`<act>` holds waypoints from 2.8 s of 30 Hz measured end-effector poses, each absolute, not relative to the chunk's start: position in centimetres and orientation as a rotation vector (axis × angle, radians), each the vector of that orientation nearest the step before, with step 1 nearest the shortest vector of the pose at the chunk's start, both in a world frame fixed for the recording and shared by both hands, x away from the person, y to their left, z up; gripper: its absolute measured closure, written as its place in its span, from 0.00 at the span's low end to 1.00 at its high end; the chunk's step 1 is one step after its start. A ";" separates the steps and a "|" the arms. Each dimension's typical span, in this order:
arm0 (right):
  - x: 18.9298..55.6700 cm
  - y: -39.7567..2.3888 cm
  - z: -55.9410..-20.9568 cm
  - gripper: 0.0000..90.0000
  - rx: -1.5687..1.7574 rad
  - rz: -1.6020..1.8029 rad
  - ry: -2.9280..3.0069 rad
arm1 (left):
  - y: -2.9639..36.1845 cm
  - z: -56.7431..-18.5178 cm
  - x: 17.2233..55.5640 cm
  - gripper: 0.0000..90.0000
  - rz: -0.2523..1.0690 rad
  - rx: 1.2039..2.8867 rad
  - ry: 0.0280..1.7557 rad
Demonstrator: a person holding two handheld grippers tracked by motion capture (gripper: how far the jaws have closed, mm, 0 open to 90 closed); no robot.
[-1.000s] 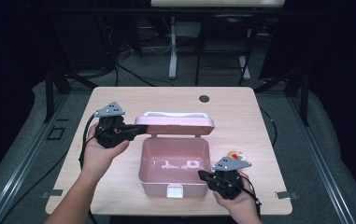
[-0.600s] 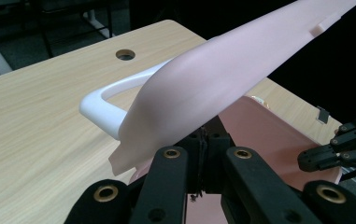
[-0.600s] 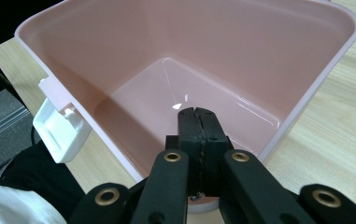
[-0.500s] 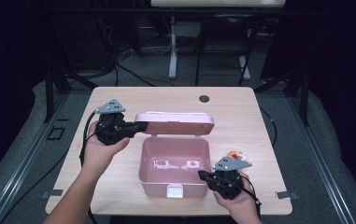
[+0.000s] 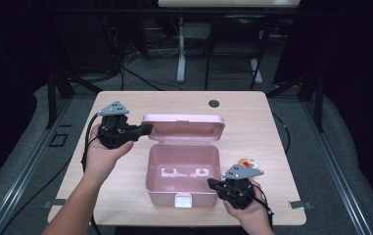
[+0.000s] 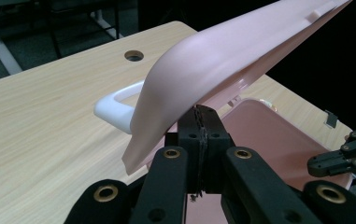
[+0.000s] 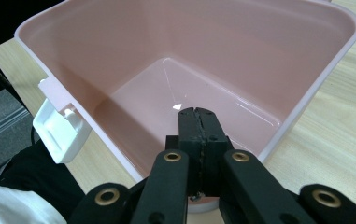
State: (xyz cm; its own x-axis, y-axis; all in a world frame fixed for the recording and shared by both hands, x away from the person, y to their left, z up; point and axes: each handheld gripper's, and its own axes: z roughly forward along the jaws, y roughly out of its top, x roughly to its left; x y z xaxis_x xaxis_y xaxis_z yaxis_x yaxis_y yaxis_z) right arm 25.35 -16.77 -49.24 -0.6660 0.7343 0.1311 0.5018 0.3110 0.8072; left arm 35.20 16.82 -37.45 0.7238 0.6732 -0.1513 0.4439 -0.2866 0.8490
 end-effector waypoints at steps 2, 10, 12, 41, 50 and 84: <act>25.3 -16.8 -49.2 1.00 1.123 1.282 2.318 | 16.9 -37.5 35.3 0.99 0.291 1.932 0.860; 25.3 -16.8 -49.3 1.00 1.122 1.284 2.318 | 16.9 -37.5 35.7 0.99 0.291 1.931 0.870; 25.3 -16.8 -49.3 1.00 1.122 1.282 2.317 | 16.9 -37.6 35.7 0.99 0.290 1.930 0.876; 25.3 -16.8 -49.3 1.00 1.120 1.290 2.315 | 17.3 -38.3 37.3 0.99 0.287 1.940 0.933; 25.3 -16.8 -49.3 1.00 1.124 1.291 2.313 | 17.6 -39.7 37.4 0.99 0.271 1.945 0.957; 25.2 -16.7 -49.3 1.00 1.099 1.275 2.307 | 18.9 -45.9 33.8 0.96 0.133 1.979 0.936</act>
State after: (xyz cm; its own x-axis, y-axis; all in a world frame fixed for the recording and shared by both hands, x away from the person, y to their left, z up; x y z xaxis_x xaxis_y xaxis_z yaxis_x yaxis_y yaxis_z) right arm 25.23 -16.67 -49.31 -0.6691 0.7351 0.1090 0.4834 0.3192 0.8151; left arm 33.79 18.86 -45.89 0.7060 0.6586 -0.2604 0.5603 -0.2945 0.7742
